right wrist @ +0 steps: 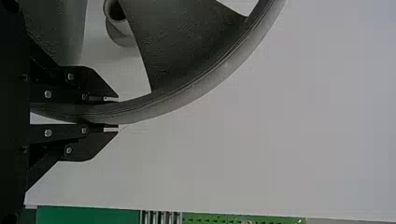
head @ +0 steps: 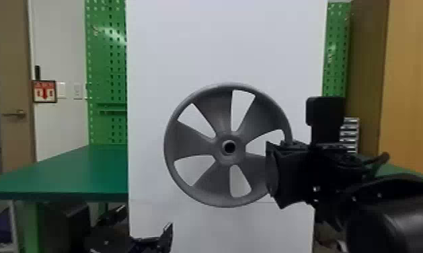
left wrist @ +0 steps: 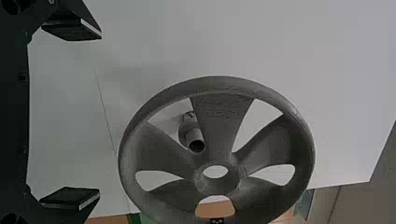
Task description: Hold the wheel and insert it
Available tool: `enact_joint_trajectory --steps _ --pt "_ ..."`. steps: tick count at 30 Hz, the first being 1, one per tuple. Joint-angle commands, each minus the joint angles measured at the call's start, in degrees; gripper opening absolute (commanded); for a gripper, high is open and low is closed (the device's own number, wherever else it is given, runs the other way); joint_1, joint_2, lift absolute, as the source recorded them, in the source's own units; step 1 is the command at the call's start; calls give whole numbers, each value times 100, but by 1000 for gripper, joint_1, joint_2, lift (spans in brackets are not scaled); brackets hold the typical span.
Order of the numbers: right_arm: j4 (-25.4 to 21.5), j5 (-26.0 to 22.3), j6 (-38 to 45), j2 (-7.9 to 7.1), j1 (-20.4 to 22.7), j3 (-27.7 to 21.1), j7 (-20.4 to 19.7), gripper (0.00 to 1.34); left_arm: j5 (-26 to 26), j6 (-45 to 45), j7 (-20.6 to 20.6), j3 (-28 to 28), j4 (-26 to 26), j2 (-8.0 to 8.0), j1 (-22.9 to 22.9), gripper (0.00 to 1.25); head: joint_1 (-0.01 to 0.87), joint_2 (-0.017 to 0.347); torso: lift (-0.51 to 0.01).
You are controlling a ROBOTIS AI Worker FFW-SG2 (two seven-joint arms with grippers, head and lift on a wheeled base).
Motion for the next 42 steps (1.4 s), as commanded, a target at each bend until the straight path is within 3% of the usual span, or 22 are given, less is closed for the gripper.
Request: enact_joint_trajectory --steps 1,19,42 --pt "116 -15 -55 -8 -79 -21 0 172 0 0 0 -8 0 0 -3 1147 97 15 -442" --pt "511 -156 -248 -34 -237 -302 0 172 0 0 0 -34 9 0 -21 1147 97 15 -442" --pt "1118 -138 -591 -69 -334 -320 0 172 0 0 0 -61 53 0 -74 1147 97 15 -442"
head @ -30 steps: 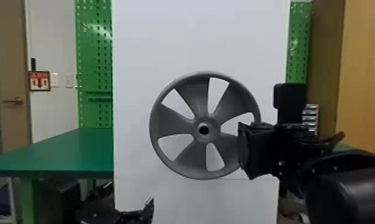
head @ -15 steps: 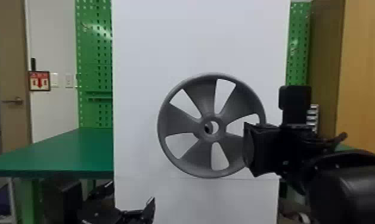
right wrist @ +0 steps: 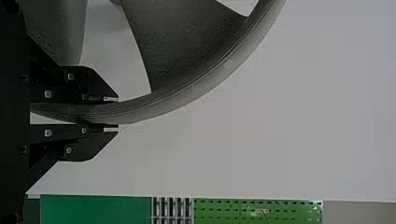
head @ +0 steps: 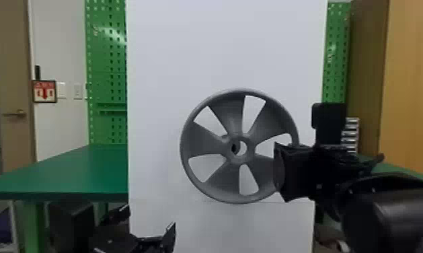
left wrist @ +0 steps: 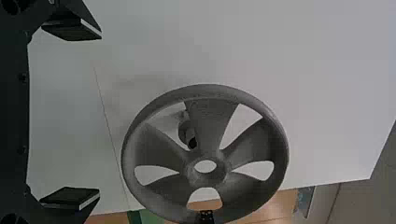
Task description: Hold the wheel and insert it
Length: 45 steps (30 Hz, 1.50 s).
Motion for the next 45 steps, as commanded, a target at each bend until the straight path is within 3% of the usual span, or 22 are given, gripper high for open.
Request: enact_joint_trajectory --steps 1,45 --pt "161 2 -95 -1 -41 -2 -5 172 0 0 0 1 0 0 -2 1147 97 15 -442" --pt "1032 72 -631 8 -419 156 3 172 18 -53 0 1 36 0 -11 1147 97 15 -442"
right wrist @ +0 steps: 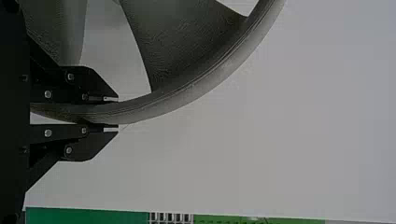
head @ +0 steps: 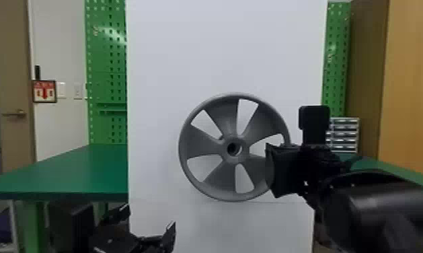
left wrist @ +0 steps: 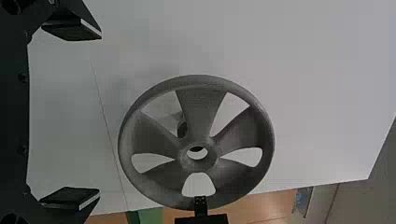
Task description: Hold the wheel and insert it
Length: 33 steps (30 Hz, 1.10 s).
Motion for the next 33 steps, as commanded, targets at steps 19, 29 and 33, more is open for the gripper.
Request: enact_joint_trajectory --steps 19,29,33 --pt "427 71 -178 6 -203 122 0 172 9 0 0 0 8 0 -4 1147 97 15 -442" --pt "568 106 -266 14 -247 96 0 172 18 -9 0 0 17 0 -12 1147 97 15 -442" --pt "665 106 -293 14 -282 114 0 172 18 -9 0 -9 17 0 -12 1147 97 15 -442"
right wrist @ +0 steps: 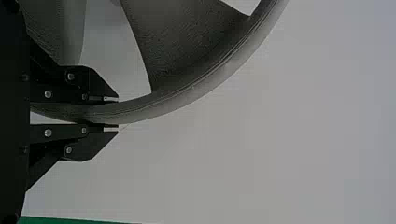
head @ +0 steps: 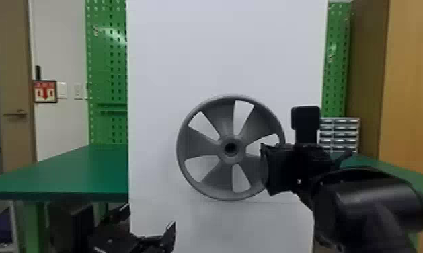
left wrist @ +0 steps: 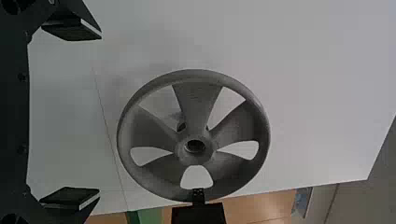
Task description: Hold the wheel and insert it
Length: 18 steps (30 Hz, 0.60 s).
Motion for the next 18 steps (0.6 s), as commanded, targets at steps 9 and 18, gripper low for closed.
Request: enact_joint_trajectory --steps 9,18 --pt "246 56 -131 44 -120 44 -9 172 1 -9 0 -16 12 0 -6 1147 97 15 -442" --pt "273 196 -17 49 -217 140 -9 172 9 -9 0 -7 12 9 3 1147 97 15 -442"
